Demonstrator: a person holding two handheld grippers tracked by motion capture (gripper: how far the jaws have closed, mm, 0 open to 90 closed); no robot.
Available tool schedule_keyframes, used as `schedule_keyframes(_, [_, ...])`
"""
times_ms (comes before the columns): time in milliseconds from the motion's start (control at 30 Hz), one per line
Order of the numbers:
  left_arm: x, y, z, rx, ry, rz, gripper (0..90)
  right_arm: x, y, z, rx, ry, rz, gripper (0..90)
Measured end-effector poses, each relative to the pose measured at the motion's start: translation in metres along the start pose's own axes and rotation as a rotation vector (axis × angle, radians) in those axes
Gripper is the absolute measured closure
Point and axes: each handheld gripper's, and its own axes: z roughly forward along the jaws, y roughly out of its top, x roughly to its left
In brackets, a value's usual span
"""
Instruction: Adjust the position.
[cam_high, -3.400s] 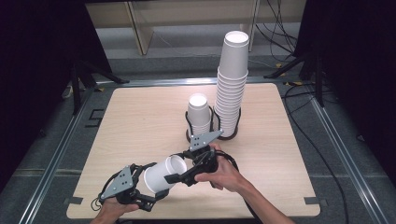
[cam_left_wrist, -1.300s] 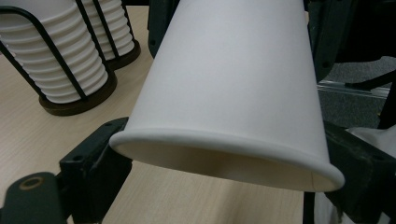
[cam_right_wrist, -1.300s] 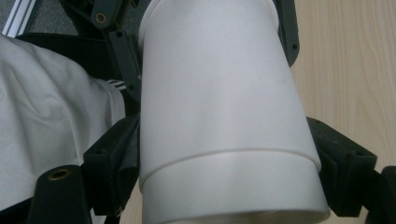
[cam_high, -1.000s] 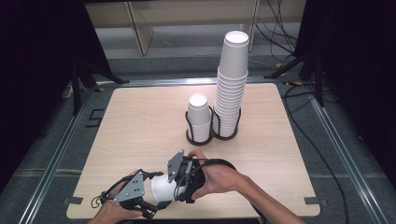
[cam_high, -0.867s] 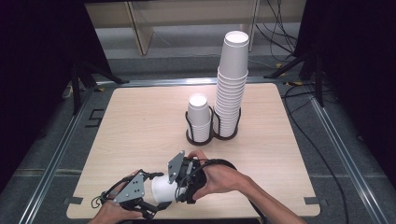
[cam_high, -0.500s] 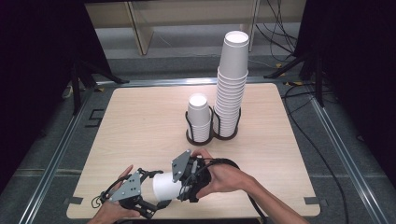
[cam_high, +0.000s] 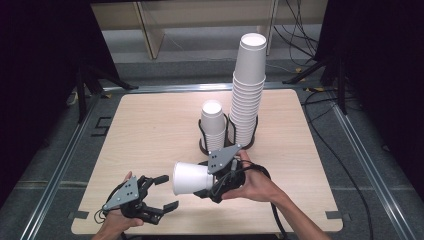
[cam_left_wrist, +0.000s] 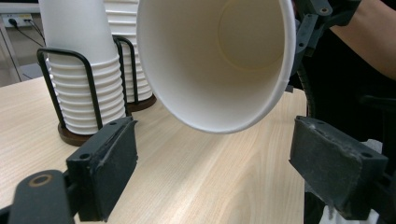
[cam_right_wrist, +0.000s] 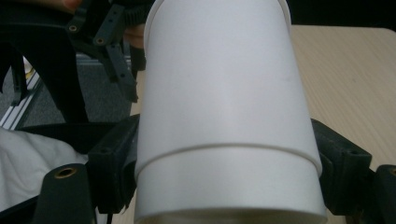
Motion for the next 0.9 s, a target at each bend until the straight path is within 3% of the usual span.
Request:
schedule_keyframes(167, [-0.004, 0.002, -0.001, -0.009, -0.01, 0.007, 14.6, 0.0, 0.0, 0.002, -0.067, 0.019, -0.021, 22.7])
schedule_keyframes(233, [-0.004, 0.002, -0.001, -0.019, -0.021, -0.001, 14.5, 0.001, -0.001, 0.004, -0.103, 0.058, -0.007, 22.7])
schedule_keyframes(267, [-0.004, 0.002, -0.001, -0.024, -0.026, 0.004, 14.5, 0.001, -0.002, 0.004, -0.115, 0.06, -0.022, 22.7])
schedule_keyframes(300, [-0.005, 0.002, -0.001, -0.026, -0.026, 0.006, 14.5, 0.001, -0.004, 0.007, -0.127, 0.093, -0.008, 22.7])
schedule_keyframes(367, [-0.005, 0.002, 0.0, -0.047, -0.038, 0.003, 14.5, 0.001, -0.005, 0.009, -0.139, 0.09, -0.026, 22.7])
schedule_keyframes(400, [-0.005, 0.002, 0.0, -0.05, -0.044, 0.005, 14.5, 0.002, -0.007, 0.012, -0.138, 0.13, -0.007, 22.7])
schedule_keyframes(433, [-0.005, 0.003, -0.002, -0.026, -0.037, 0.014, 14.5, 0.002, -0.007, 0.012, -0.138, 0.13, -0.007, 22.7])
schedule_keyframes(500, [-0.006, 0.003, -0.001, -0.025, -0.043, 0.018, 14.5, 0.002, -0.01, 0.017, -0.143, 0.152, -0.025, 22.7])
schedule_keyframes(900, [-0.008, 0.003, 0.001, -0.021, -0.068, 0.02, 11.3, 0.004, -0.012, 0.023, -0.123, 0.188, -0.028, 22.7])
